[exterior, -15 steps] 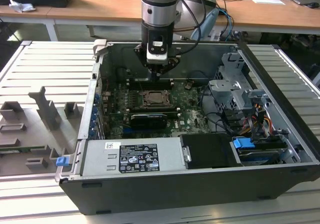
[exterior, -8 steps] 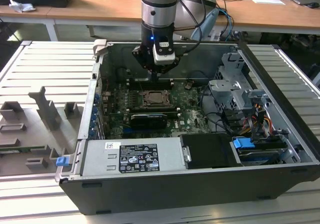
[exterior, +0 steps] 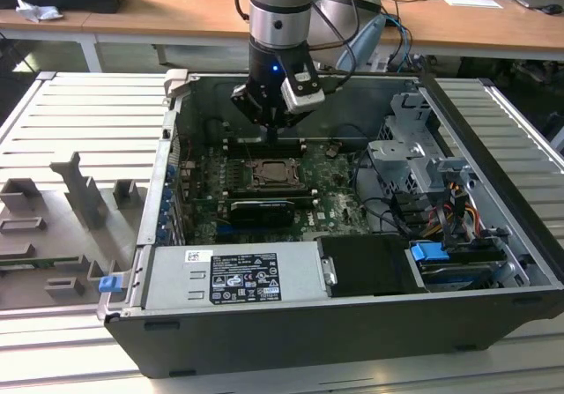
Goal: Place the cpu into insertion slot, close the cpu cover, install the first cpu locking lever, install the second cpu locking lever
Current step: 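Install the first cpu locking lever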
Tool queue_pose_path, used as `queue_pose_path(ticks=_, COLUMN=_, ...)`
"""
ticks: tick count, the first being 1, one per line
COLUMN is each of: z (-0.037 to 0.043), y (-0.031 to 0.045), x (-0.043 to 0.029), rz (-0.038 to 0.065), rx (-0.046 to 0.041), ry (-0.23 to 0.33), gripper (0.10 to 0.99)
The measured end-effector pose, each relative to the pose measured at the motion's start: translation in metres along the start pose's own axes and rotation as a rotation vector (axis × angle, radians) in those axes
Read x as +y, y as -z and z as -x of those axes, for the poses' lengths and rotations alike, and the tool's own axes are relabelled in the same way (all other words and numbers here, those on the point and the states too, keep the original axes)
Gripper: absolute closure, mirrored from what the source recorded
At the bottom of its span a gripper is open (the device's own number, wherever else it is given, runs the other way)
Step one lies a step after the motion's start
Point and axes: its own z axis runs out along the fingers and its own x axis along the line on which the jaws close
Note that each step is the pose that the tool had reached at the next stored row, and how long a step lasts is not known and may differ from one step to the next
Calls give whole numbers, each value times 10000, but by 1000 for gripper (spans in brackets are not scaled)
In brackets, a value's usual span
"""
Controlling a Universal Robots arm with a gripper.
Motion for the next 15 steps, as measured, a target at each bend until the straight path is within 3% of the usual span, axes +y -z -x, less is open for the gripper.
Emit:
queue_pose_path(ticks=6, z=0, y=-4, x=0, rz=-1, rx=44, ry=1250, gripper=980)
queue_pose_path(ticks=9, z=-3, y=-5, x=-1, rz=-1, rx=57, ry=1597, gripper=980)
queue_pose_path(ticks=15, z=-199, y=-9, x=-29, rz=14, rx=58, ry=1629, gripper=980)
